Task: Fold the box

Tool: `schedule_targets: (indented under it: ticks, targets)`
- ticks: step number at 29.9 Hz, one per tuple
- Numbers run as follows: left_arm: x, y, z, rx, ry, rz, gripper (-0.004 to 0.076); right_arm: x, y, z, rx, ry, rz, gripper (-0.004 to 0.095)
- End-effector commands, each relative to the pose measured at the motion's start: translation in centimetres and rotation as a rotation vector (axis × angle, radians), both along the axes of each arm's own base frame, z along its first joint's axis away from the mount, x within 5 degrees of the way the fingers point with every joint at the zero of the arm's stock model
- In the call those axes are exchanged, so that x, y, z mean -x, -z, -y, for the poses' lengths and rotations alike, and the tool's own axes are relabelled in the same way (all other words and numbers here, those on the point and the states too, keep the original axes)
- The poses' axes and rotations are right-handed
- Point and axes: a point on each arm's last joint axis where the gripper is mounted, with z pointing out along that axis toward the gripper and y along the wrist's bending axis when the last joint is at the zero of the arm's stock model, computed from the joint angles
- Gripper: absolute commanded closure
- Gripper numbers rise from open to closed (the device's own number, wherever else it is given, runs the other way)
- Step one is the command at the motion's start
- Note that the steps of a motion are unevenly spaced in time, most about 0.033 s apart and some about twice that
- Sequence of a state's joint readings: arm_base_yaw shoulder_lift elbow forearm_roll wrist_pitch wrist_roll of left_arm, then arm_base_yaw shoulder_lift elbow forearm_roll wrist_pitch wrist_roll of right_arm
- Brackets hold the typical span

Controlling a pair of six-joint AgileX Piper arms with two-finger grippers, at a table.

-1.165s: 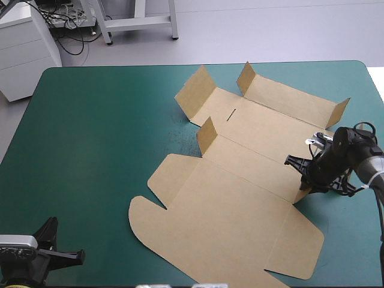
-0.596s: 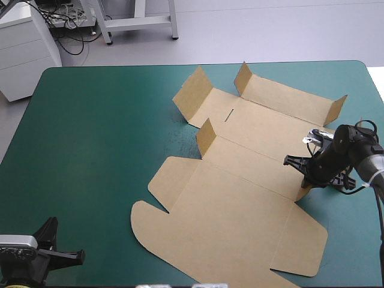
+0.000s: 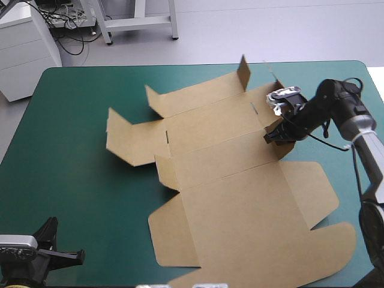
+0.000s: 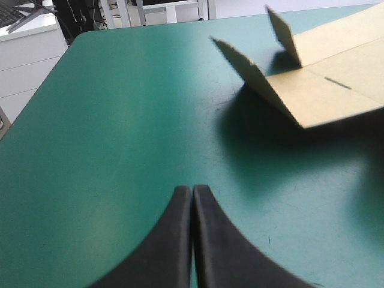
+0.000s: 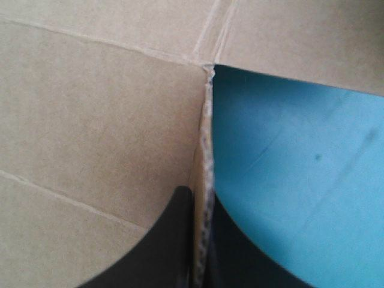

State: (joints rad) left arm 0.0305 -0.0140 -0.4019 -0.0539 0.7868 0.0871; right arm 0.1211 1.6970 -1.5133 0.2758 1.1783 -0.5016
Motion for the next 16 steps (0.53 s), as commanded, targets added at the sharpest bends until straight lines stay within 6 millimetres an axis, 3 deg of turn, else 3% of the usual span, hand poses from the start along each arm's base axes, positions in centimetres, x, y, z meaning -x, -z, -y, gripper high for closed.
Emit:
schedule_targets:
  ticks: [1, 6, 16]
  targets:
    - [0.4, -1.4, 0.0, 0.009, 0.001, 0.116, 0.0756, -1.0, -3.0, -2.5, 0.082, -0.185, 0.149, 0.0931]
    - [0.4, -1.4, 0.0, 0.009, 0.001, 0.116, 0.0756, -3.3, -3.8, -6.8, 0.119, -0.408, 0.253, 0.0931]
    - [0.4, -1.4, 0.0, 0.009, 0.001, 0.116, 0.0756, -3.9, -3.7, -13.8, 0.218, -0.847, 0.404, 0.0931]
